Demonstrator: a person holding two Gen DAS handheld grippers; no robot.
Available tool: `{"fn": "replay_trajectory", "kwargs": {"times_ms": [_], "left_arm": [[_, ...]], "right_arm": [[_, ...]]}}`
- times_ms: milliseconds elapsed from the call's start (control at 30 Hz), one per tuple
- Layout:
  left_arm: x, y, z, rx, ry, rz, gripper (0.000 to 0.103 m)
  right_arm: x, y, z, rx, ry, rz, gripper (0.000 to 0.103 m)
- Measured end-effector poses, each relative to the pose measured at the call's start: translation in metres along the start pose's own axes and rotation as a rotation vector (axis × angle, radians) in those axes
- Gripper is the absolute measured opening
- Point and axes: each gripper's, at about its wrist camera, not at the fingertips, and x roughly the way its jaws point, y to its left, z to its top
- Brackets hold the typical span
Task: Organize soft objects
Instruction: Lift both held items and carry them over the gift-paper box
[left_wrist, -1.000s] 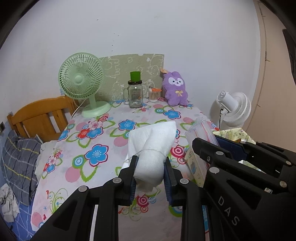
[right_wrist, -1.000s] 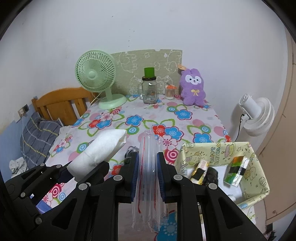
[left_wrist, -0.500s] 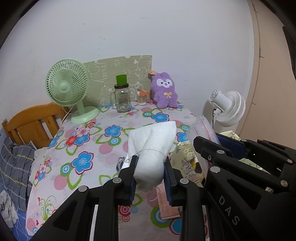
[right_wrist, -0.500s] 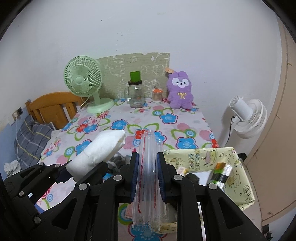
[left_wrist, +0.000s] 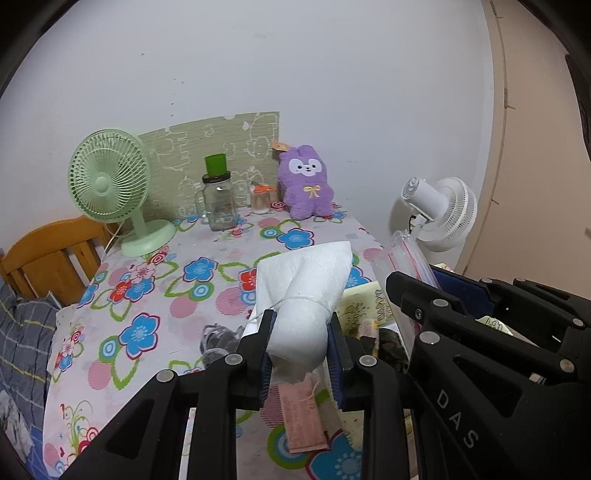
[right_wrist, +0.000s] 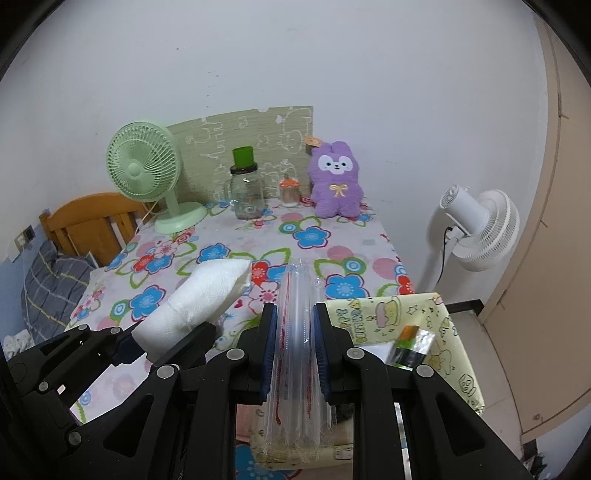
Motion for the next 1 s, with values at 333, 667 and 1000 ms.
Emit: {"fn": "replay_trajectory", "kwargs": {"times_ms": [333, 667, 1000], "left_arm": [[0.012, -0.026, 0.004, 0.024, 0.004, -0.046, 0.025], [0.025, -0.053, 0.004, 0.044, 0.02, -0.097, 0.025], [0.041, -0.077, 0.003, 0.075, 0.046, -0.123, 0.025]], "right_arm": [[0.001, -0.03, -0.003, 0.034, 0.002, -0.034, 0.023], [0.003, -0.06, -0.009, 0.07, 0.013, -0.06, 0.023], [0.01, -0.087, -0.016, 0.109, 0.032, -0.078, 0.023]]}}
